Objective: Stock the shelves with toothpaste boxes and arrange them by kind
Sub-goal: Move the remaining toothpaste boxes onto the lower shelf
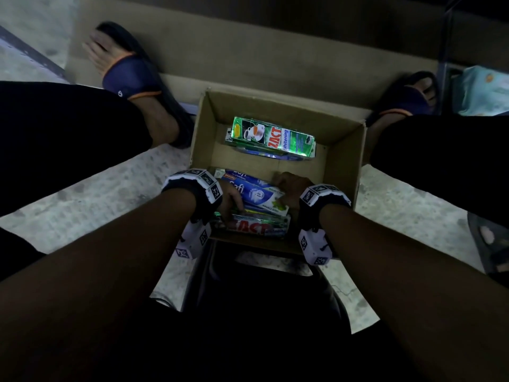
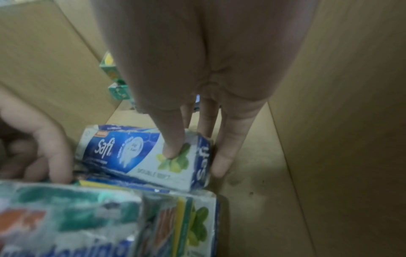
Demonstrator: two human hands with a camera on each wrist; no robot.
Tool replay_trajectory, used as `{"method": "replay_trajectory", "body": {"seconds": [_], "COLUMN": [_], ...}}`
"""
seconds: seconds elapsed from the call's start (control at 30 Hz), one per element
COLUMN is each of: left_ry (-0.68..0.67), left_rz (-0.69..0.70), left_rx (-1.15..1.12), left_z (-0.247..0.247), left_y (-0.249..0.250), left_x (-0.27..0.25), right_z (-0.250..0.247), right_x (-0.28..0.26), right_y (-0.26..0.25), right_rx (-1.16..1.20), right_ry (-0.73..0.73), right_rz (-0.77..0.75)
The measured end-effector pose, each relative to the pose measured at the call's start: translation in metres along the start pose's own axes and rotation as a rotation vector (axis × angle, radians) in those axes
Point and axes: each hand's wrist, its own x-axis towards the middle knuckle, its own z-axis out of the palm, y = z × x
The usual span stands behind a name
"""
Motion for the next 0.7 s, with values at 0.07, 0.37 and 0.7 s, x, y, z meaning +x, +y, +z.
{"method": "replay_trajectory", "body": {"seconds": [0.07,0.37,0.7], "left_ry": [0.012,0.091,0.249], "left_rz": [0.004,-0.012,-0.154], "left_rx": [0.008,0.117,0.206], "left_z": [0.001,0.002,0.004], "left_y": [0.002,0.014,0.009], "left_x": [-0.006,-0.032,-0.046], "right_z": [-0.004,-0.015,-0.036], "right_x": [-0.004,-0.019,-0.04], "right_y": [-0.003,0.003,0.017], "right_rx": [-0.04,-0.013,-0.111], "right_ry": [-0.047,0.058,0.077], "right_rz": [0.007,0.007,0.151]}}
